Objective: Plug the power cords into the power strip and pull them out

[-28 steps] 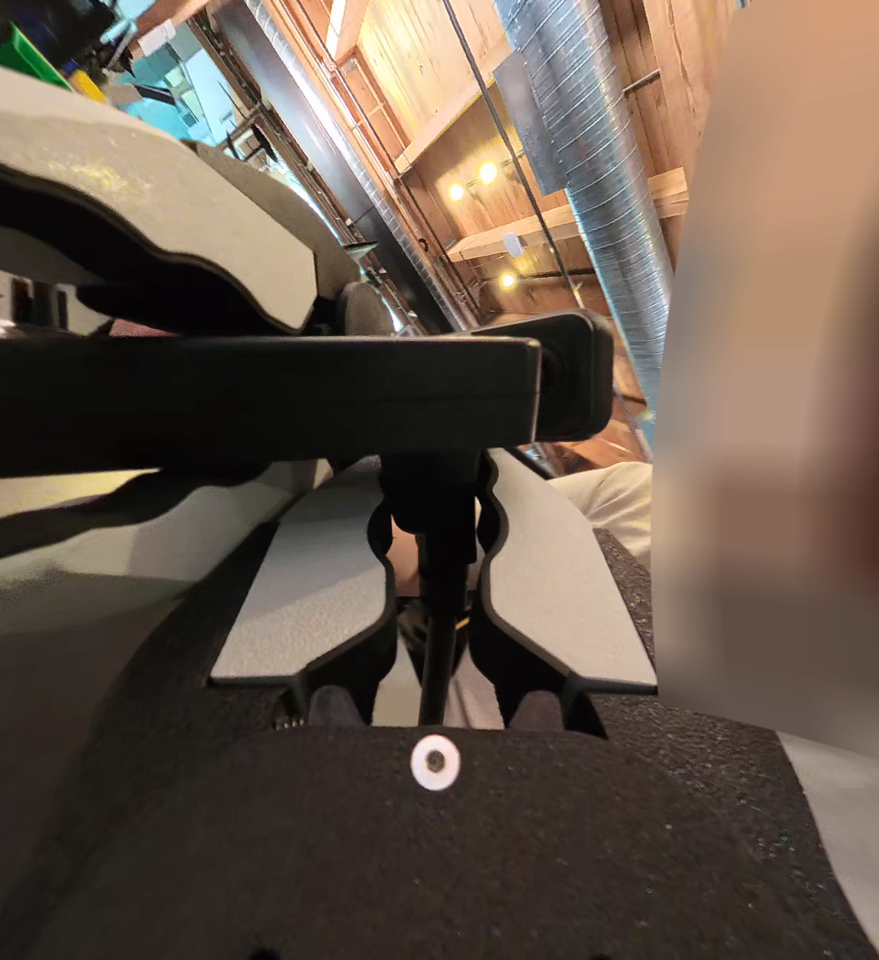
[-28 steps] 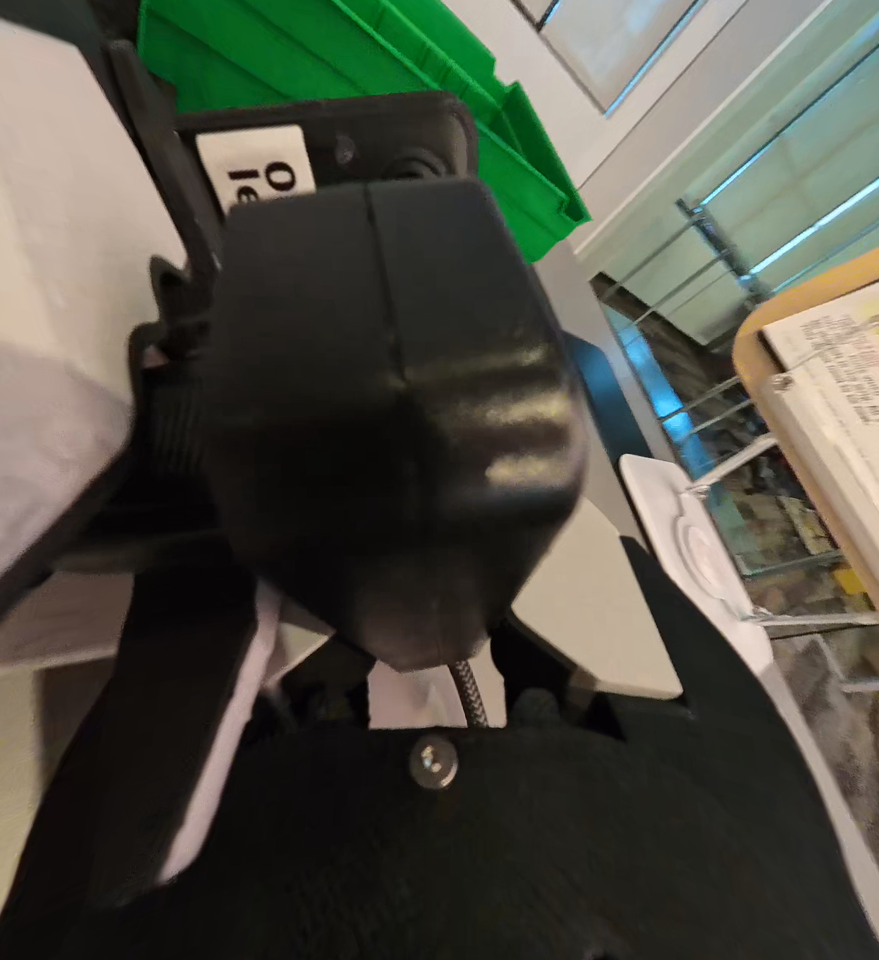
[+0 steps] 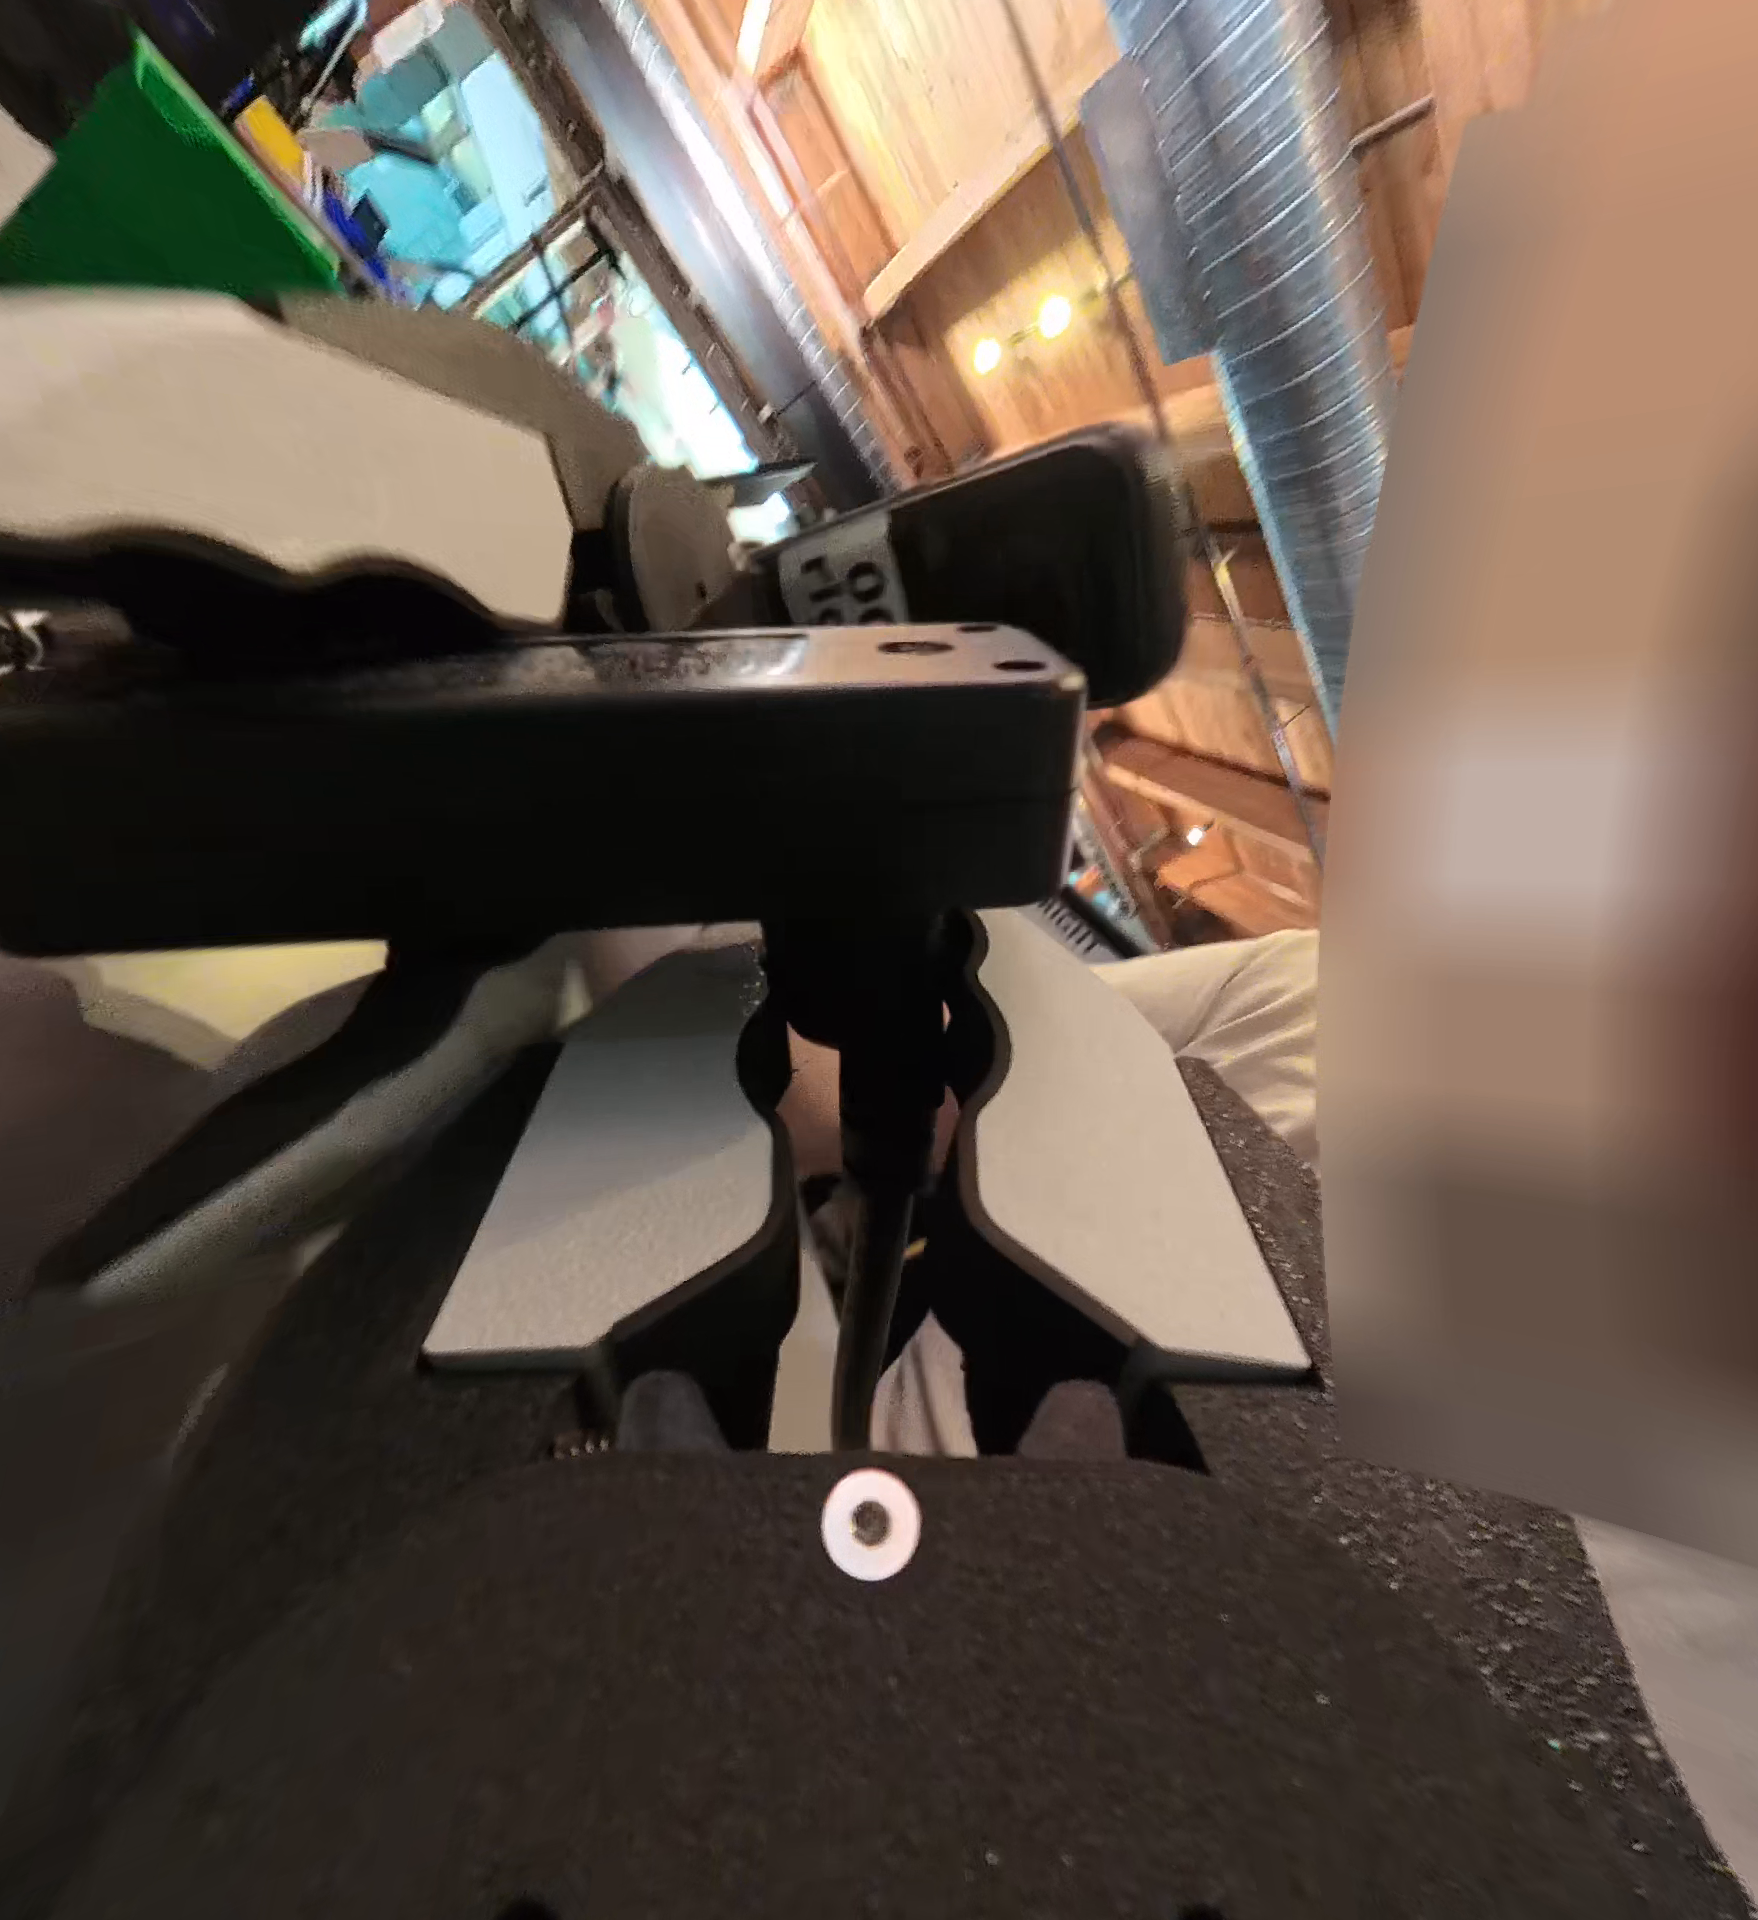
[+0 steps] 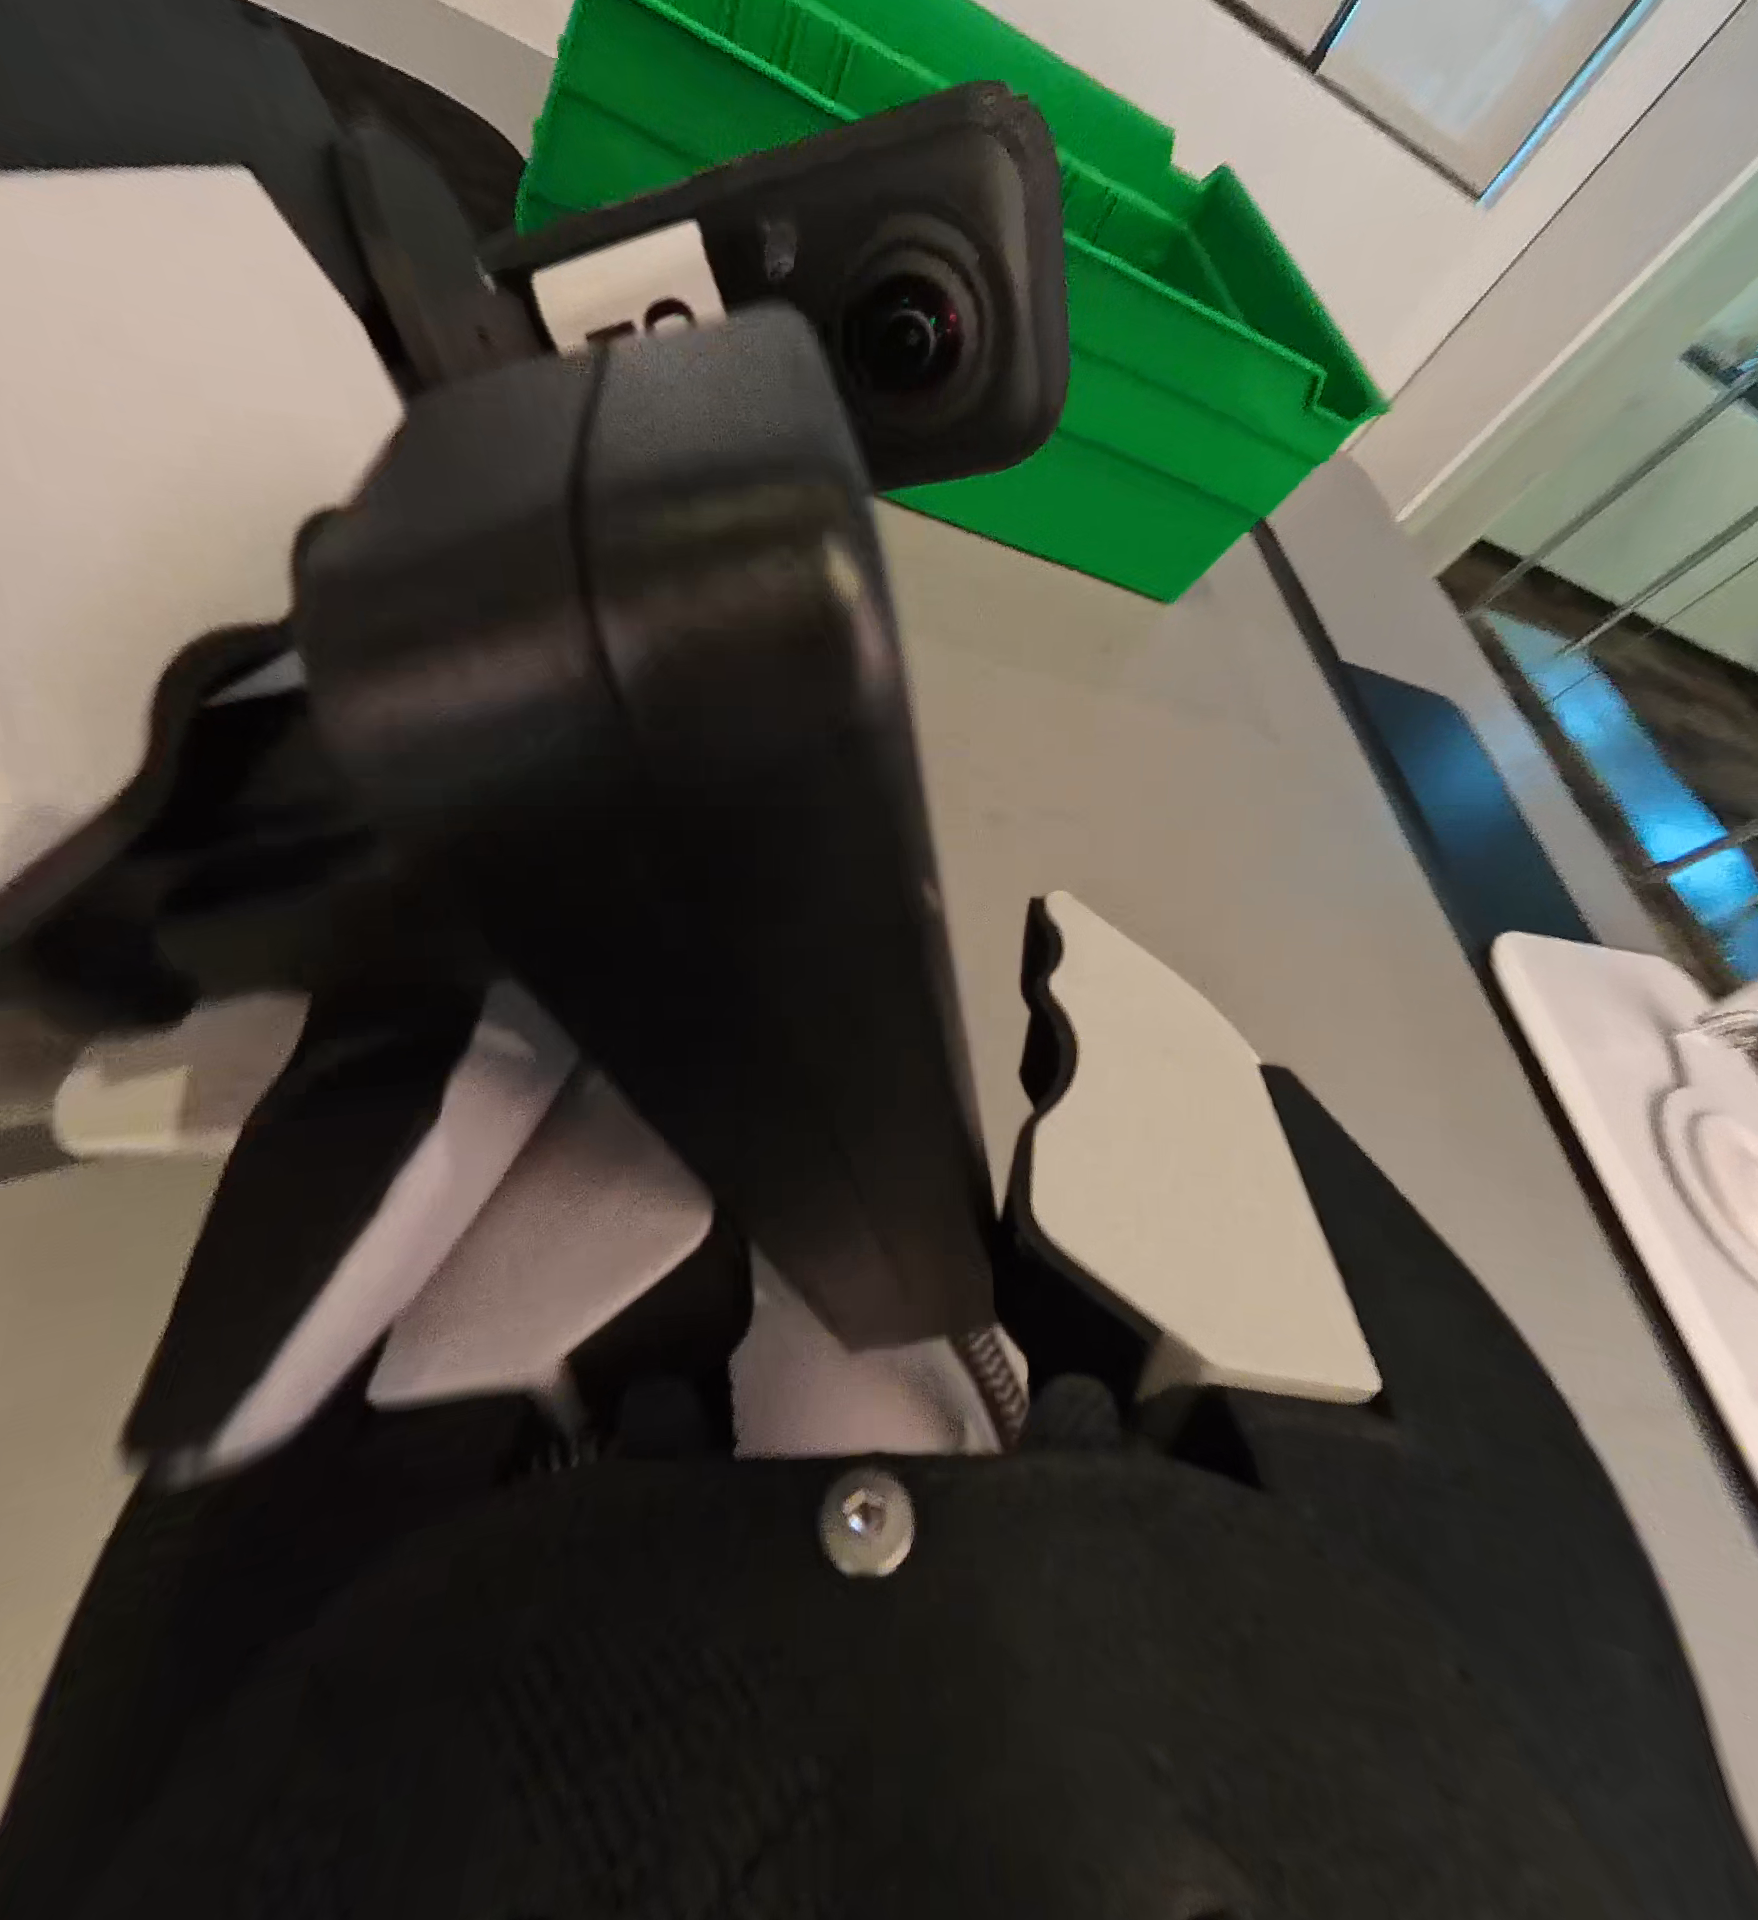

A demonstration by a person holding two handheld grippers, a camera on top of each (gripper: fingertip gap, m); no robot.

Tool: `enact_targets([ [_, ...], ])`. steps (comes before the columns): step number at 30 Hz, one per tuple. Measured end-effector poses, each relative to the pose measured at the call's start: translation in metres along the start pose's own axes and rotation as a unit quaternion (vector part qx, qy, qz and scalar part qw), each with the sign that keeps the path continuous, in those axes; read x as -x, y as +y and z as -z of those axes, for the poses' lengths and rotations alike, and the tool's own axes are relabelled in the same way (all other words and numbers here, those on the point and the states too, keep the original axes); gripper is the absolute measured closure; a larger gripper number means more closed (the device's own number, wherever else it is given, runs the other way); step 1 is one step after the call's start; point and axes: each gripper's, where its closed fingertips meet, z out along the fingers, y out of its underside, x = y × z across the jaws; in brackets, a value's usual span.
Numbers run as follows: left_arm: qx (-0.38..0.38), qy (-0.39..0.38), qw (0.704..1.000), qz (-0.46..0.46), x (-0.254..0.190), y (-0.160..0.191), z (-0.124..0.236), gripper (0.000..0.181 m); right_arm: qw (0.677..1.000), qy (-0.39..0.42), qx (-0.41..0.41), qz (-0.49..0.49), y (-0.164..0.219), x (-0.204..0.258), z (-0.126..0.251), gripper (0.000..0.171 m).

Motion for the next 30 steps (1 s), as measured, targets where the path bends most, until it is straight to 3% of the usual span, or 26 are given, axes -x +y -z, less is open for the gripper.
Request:
enact_targets([
  [1,-0.022,0.011,1.000,0.002,-0.004,-0.007,0.005,0.155,1.000,-0.011,0.007,-0.005,0.003,-0.001,0.005,0.117],
  [5,-0.016,-0.024,0.999,-0.013,0.003,-0.010,0.012,0.156,0.997,-0.070,-0.033,-0.027,0.000,-0.005,0.038,0.118],
  [9,-0.015,-0.042,0.999,-0.008,0.010,-0.009,0.012,0.156,0.968,-0.059,-0.208,-0.126,-0.072,-0.030,0.085,0.118],
  [11,-0.011,-0.048,0.999,-0.010,0.012,-0.008,0.012,0.156,0.979,-0.048,-0.178,-0.082,-0.087,-0.019,0.078,0.117],
  [14,-0.001,-0.059,0.998,-0.018,0.013,-0.006,0.011,0.156,0.997,-0.027,-0.065,0.019,-0.075,-0.004,0.054,0.112],
  [15,0.005,-0.067,0.998,-0.017,0.015,-0.004,0.011,0.156,0.998,-0.039,-0.053,0.021,-0.071,0.000,0.051,0.122],
  [26,0.088,-0.110,0.987,-0.073,0.020,0.018,0.003,0.154,0.989,-0.127,-0.069,0.022,-0.063,0.025,0.048,0.138],
  [30,0.082,-0.125,0.983,-0.103,0.023,0.016,0.003,0.152,0.992,-0.058,-0.060,0.091,-0.061,0.017,0.047,0.142],
])
